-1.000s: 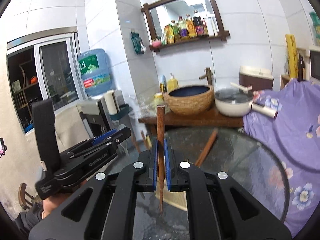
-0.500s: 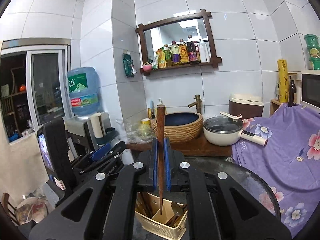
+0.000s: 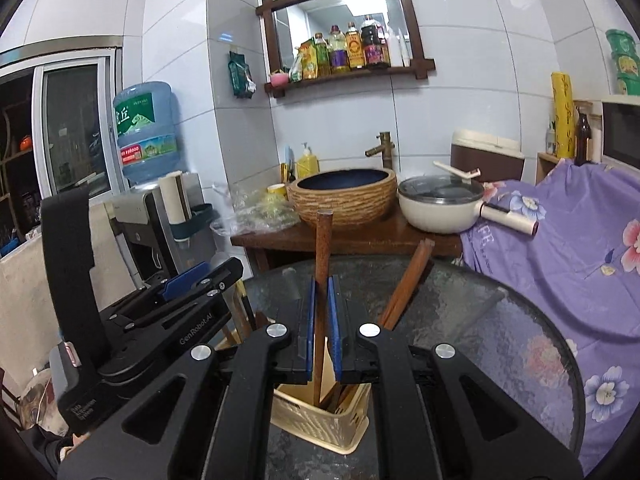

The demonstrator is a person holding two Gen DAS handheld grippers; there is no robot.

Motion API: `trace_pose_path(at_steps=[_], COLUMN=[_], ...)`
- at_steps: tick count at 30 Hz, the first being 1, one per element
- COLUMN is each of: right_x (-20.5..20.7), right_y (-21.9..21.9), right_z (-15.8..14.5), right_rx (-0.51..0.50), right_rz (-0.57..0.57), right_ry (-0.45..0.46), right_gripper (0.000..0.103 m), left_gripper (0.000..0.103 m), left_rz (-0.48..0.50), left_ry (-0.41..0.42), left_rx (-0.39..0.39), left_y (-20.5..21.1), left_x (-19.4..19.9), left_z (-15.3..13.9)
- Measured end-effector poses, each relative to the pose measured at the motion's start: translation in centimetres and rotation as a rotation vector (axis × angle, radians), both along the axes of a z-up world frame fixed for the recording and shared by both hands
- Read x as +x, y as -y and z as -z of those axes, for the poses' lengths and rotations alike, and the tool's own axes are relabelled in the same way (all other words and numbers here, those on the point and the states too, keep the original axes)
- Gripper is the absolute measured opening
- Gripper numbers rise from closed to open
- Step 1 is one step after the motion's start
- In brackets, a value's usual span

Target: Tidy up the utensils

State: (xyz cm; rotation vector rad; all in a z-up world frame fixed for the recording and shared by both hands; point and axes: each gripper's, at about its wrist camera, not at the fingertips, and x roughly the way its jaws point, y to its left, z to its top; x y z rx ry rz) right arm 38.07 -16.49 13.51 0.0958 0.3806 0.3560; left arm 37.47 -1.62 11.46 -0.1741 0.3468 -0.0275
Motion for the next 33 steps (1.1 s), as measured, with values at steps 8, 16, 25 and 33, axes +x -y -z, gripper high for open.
trace_pose_path(at_steps=[8, 16, 25, 33], right_x=[0.3, -0.2, -3.8, -10.0], right_y=[-0.3, 0.8, 4.0, 4.5], right_z=[2.6, 3.6, 3.3, 5.7], right_rx=[-0.022, -0.016, 0.045, -0.068], right_rz=[-0.022, -0.004, 0.049, 0.090], right_ry=[-0.047, -0.055, 0.012, 0.105], right_gripper=[0.006, 0.021, 0.072, 0.097], left_gripper=[0.035, 0.044, 0.074, 0.096], left_rz=[0.054, 0.100, 0.120, 0.130], left_ry=[-0.057, -0.052, 0.024, 0.061], left_rx=[0.044, 0.060, 0.147, 0.129], left_y=[0.4, 0.5, 1.3, 0.0], left_x=[0.0, -1.2, -4.8, -10.8], left_z=[2.3, 2.7, 2.4, 4.7])
